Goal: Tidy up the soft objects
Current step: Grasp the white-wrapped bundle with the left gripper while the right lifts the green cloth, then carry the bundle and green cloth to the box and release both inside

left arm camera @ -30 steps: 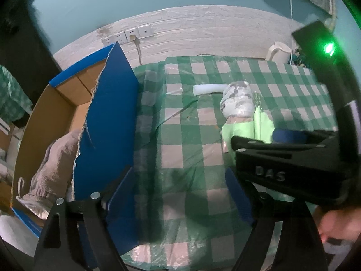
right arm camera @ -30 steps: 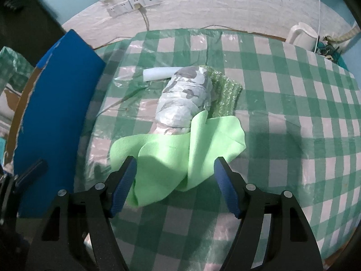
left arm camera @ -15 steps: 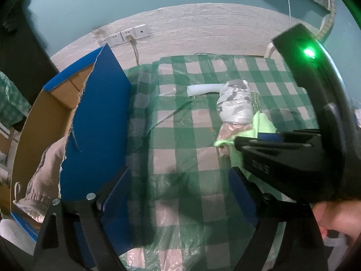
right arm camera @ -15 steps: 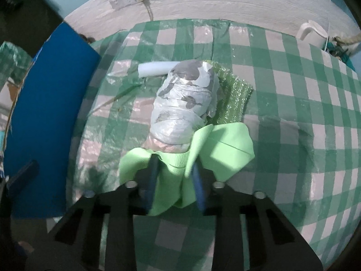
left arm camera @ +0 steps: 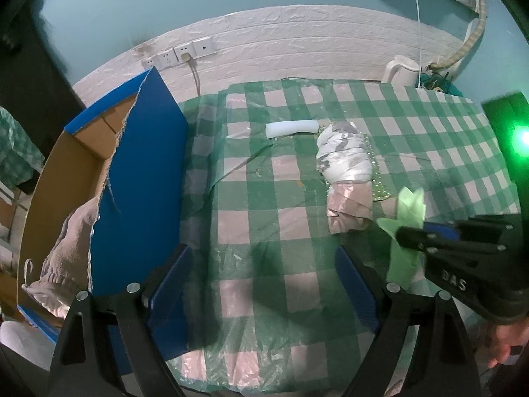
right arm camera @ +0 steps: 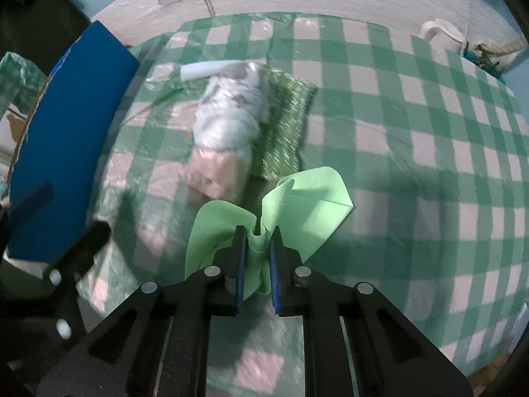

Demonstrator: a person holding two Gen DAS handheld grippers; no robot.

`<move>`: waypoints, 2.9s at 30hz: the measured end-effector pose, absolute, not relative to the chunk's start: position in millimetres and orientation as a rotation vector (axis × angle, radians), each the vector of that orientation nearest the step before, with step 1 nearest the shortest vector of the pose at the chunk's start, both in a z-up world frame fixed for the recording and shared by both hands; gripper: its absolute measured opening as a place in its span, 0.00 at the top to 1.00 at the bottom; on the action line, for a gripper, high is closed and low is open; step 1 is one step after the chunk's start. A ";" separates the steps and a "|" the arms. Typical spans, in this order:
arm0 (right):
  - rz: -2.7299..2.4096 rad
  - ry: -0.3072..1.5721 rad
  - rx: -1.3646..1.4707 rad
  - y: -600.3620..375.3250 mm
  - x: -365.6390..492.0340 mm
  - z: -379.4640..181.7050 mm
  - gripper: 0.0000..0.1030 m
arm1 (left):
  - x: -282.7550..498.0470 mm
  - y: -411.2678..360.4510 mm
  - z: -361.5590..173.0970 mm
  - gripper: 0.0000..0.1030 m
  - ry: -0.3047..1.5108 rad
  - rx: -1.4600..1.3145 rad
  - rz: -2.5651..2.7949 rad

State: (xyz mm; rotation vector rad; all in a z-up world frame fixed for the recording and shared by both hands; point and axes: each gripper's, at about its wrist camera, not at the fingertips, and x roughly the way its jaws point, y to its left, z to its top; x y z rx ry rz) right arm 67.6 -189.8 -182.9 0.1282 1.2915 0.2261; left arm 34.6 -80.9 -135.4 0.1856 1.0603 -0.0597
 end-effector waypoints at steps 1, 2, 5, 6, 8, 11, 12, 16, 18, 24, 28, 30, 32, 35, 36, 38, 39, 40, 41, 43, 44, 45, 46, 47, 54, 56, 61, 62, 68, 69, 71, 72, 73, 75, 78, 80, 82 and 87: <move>0.219 1.292 0.129 -192.3 64.4 -182.0 0.89 | 34.2 -81.8 -134.9 0.14 1.060 0.184 -0.061; 0.210 1.292 0.129 -196.3 61.5 -181.7 0.89 | 34.2 -82.7 -134.6 0.14 1.062 0.181 -0.061; 0.168 1.289 0.130 -208.2 52.1 -180.2 0.88 | 36.9 -86.4 -134.0 0.14 1.067 0.173 -0.061; 0.156 1.283 0.132 -213.8 48.8 -178.9 0.88 | 37.8 -87.5 -133.8 0.14 1.067 0.169 -0.061; 0.139 1.275 0.125 -220.0 46.0 -177.0 0.89 | 40.2 -89.8 -133.9 0.14 1.067 0.160 -0.062; 0.109 1.268 0.107 -229.9 43.1 -175.4 0.89 | 45.2 -94.1 -136.1 0.14 1.074 0.155 -0.063; 0.095 1.265 0.106 -233.6 45.2 -176.3 0.89 | 47.2 -95.3 -137.2 0.14 1.078 0.153 -0.064; 0.032 1.251 0.104 -247.8 49.9 -181.2 0.88 | 55.8 -99.0 -142.8 0.14 1.097 0.137 -0.063; 0.026 1.243 0.151 -256.3 52.0 -186.1 0.87 | 60.1 -100.8 -145.8 0.14 1.107 0.124 -0.068; 0.013 1.241 0.268 -263.5 55.9 -200.1 0.36 | 69.1 -109.6 -153.3 0.14 1.120 0.140 -0.074; 0.032 1.258 0.253 -254.9 60.6 -207.5 0.36 | 74.6 -114.4 -157.2 0.14 1.130 0.139 -0.079; 0.033 1.264 0.240 -251.7 61.2 -210.1 0.36 | 78.0 -116.9 -159.6 0.14 1.137 0.138 -0.082; 0.035 1.262 0.228 -249.5 63.0 -212.4 0.36 | 80.9 -118.4 -160.7 0.14 1.140 0.135 -0.086; 0.033 1.249 0.193 -247.4 60.4 -211.6 0.36 | 86.2 -121.7 -162.6 0.14 1.145 0.132 -0.088; 0.035 1.246 0.176 -244.5 61.8 -212.6 0.36 | 87.9 -122.3 -163.4 0.14 1.148 0.129 -0.089; 0.033 1.240 0.148 -240.7 62.9 -212.6 0.55 | 91.6 -124.3 -165.3 0.14 1.156 0.122 -0.089; 0.036 1.236 0.125 -236.4 62.3 -212.4 0.63 | 93.8 -125.4 -166.2 0.14 1.161 0.117 -0.092; 0.043 1.237 0.118 -235.7 63.4 -212.2 0.78 | 95.7 -125.9 -166.9 0.14 1.164 0.111 -0.094; 0.051 1.238 0.124 -232.6 69.0 -213.6 0.87 | 97.8 -127.1 -167.6 0.14 1.167 0.106 -0.097; 0.069 1.241 0.158 -232.9 73.5 -214.7 0.88 | 101.3 -129.6 -168.9 0.14 1.170 0.094 -0.104; 0.072 1.241 0.162 -233.8 74.5 -214.9 0.89 | 103.0 -130.9 -169.9 0.14 1.172 0.088 -0.107; 0.077 1.241 0.170 -235.8 75.1 -214.8 0.89 | 105.0 -132.6 -170.8 0.14 1.176 0.081 -0.111; 0.077 1.239 0.174 -237.5 75.5 -214.6 0.89 | 106.4 -133.7 -171.4 0.14 1.177 0.077 -0.115; 0.075 1.236 0.179 -238.4 76.5 -214.6 0.89 | 108.5 -136.1 -172.3 0.14 1.179 0.076 -0.118; 0.075 1.229 0.198 -260.4 72.3 -210.9 0.89 | 122.7 -145.9 -180.5 0.14 1.204 0.072 -0.114; 0.074 1.227 0.201 -262.1 71.8 -209.9 0.89 | 125.8 -147.6 -183.3 0.14 1.211 0.073 -0.109; 0.068 1.224 0.205 -264.9 75.6 -209.3 0.89 | 133.1 -147.5 -189.5 0.23 1.223 0.067 -0.094; 0.060 1.224 0.201 -264.4 76.2 -208.2 0.89 | 133.8 -145.9 -189.4 0.36 1.222 0.057 -0.088; 0.046 1.200 0.162 -262.4 81.1 -199.3 0.89 | 128.4 -142.1 -189.5 0.57 1.222 0.051 -0.097; 0.043 1.195 0.154 -261.6 81.2 -197.1 0.89 | 126.3 -141.9 -188.3 0.58 1.210 0.059 -0.095; 0.040 1.188 0.144 -260.2 81.5 -193.5 0.89 | 123.2 -141.3 -186.3 0.59 1.197 0.078 -0.090; 0.041 1.182 0.140 -258.7 82.0 -190.9 0.89 | 120.7 -141.1 -184.2 0.59 1.190 0.081 -0.094; 0.042 1.179 0.139 -258.1 82.0 -189.0 0.89 | 120.1 -139.9 -183.5 0.59 1.187 0.082 -0.096; 0.042 1.170 0.135 -255.0 82.1 -184.8 0.89 | 116.7 -137.3 -180.3 0.59 1.179 0.085 -0.094; 0.044 1.156 0.135 -254.1 79.9 -176.8 0.89 | 112.4 -132.1 -175.4 0.60 1.168 0.089 -0.093; 0.045 1.145 0.133 -255.4 77.3 -171.5 0.89 | 110.0 -129.5 -172.6 0.60 1.162 0.089 -0.089; 0.044 1.132 0.130 -256.2 74.9 -164.7 0.89 | 106.7 -127.9 -169.3 0.60 1.159 0.091 -0.088; 0.048 1.097 0.125 -255.1 71.1 -148.1 0.89 | 96.4 -121.1 -158.4 0.60 1.137 0.093 -0.099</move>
